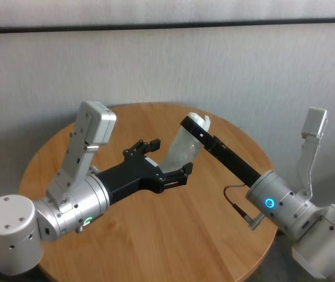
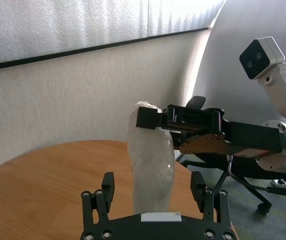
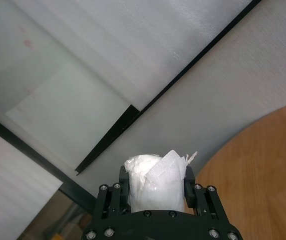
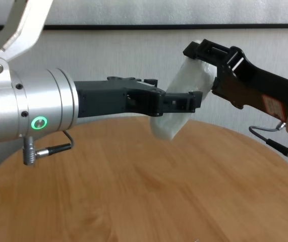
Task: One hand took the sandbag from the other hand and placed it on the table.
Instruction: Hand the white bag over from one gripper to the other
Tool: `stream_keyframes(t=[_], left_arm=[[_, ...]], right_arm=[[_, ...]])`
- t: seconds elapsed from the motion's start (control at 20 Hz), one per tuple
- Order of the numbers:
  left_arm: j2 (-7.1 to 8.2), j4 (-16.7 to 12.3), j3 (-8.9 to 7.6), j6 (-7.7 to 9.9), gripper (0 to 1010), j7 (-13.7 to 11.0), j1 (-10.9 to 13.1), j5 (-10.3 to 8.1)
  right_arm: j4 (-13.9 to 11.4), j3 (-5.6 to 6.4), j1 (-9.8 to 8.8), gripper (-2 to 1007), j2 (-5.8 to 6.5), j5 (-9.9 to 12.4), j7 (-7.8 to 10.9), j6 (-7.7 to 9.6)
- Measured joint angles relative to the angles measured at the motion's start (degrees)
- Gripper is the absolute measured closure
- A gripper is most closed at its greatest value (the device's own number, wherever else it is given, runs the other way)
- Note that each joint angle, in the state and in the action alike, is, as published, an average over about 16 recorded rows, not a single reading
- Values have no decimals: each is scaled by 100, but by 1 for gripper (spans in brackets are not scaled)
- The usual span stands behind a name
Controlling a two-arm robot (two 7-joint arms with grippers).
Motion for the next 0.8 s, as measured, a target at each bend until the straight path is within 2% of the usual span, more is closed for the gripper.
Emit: stream_keyframes(t=[0.3, 0.8], left_arm=[[0, 1, 0, 2, 13, 0, 0, 0], [0, 1, 1, 3, 10, -1, 0, 0]], right_arm=[[11, -58, 24, 386, 41, 54, -37, -68], [27, -118, 49, 386, 81, 92, -95, -145]])
